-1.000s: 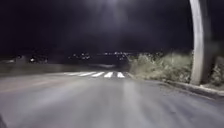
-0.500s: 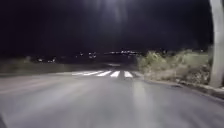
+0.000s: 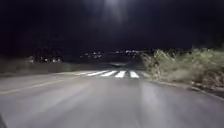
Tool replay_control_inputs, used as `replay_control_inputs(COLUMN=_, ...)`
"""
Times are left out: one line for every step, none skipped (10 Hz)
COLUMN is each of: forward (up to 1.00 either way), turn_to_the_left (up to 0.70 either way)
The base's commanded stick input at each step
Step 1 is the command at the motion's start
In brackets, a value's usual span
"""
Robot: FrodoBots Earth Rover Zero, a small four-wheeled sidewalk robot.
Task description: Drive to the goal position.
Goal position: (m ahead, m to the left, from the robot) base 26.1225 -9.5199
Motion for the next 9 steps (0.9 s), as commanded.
replay_control_inputs(forward=0.70, turn_to_the_left=0.00)
replay_control_inputs(forward=0.70, turn_to_the_left=0.00)
replay_control_inputs(forward=0.70, turn_to_the_left=0.00)
replay_control_inputs(forward=0.70, turn_to_the_left=0.00)
replay_control_inputs(forward=0.70, turn_to_the_left=0.00)
replay_control_inputs(forward=0.70, turn_to_the_left=0.00)
replay_control_inputs(forward=0.70, turn_to_the_left=0.00)
replay_control_inputs(forward=0.70, turn_to_the_left=0.00)
replay_control_inputs(forward=0.70, turn_to_the_left=0.00)
